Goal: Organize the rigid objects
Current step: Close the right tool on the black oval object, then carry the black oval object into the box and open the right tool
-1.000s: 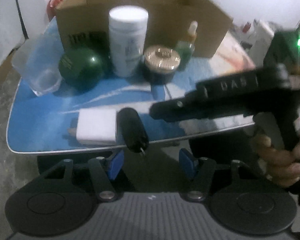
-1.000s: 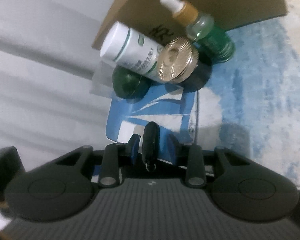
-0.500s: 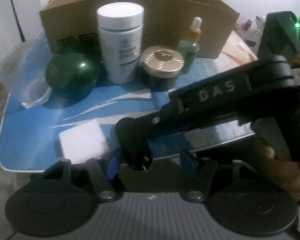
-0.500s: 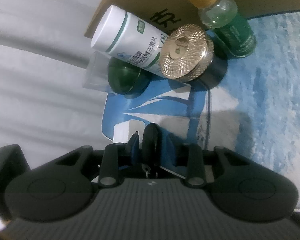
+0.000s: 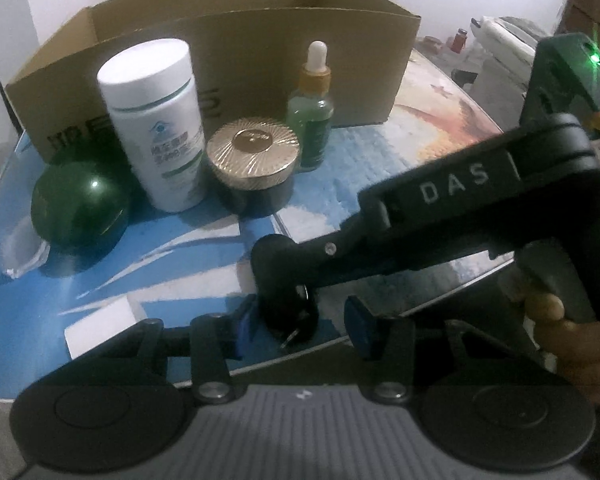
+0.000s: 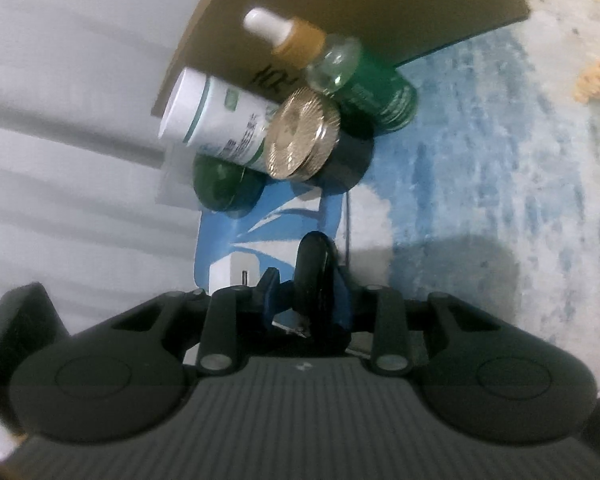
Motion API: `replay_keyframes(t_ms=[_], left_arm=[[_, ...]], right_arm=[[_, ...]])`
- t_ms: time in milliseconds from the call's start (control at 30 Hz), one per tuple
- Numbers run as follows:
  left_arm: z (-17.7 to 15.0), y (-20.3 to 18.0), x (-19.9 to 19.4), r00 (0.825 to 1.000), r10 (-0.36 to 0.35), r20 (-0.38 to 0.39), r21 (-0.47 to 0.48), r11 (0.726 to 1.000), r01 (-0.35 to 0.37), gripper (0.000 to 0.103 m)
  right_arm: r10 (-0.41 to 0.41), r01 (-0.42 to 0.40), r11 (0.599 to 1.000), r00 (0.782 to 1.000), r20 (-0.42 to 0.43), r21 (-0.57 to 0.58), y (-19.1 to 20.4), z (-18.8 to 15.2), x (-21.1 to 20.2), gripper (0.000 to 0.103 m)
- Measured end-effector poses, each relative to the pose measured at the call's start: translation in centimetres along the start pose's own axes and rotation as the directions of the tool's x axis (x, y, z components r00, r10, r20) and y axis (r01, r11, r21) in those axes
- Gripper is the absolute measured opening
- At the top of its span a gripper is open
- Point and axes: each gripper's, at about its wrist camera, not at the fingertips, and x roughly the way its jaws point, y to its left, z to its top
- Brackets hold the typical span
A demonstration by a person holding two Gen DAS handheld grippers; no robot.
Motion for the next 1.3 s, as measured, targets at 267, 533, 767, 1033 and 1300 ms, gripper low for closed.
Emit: replay_keyframes(t_ms=[267,533,767,1033,1300], left_arm=[[0.2,1.2,0.0,1.000,-0.006,0.001,-0.035,0.999,0.006,0.035],[0.7,1.0,0.4,1.000,-0.014,-0.007,-0.026,1.000,0.014,0.036],[0.5,0.4,0.4,1.000,0.015,-0.006,-0.007,1.000,-0.015,0.030],[1.4,-0.5,-4.8,0.993,0.036,0.109,0.007,0.999,-0.037,0.027],[8.9,3.1,-11.7,0.962,0.081,0.262,0.017,0.996,-0.089,0.026]], right_arm=[[0.025,-0.026,1.000,0.999,0.042,0.004,-0.5,0.7,0.6,0.027],[0.062,-0.063,0.998,0.997,0.039,0.025,-0.4,0.2,1.6,0.025],[0.037,-0.038,0.999,0.998,0.051,0.015,-0.2,0.1,3.4,0.023],[0.053,-0.048,0.997,0.995,0.088,-0.055,2.8,-0.2,2.0,0.020],[0.096,-0.028,0.941,0.977,0.188,-0.337,13.3,4.9,-1.1,0.020]])
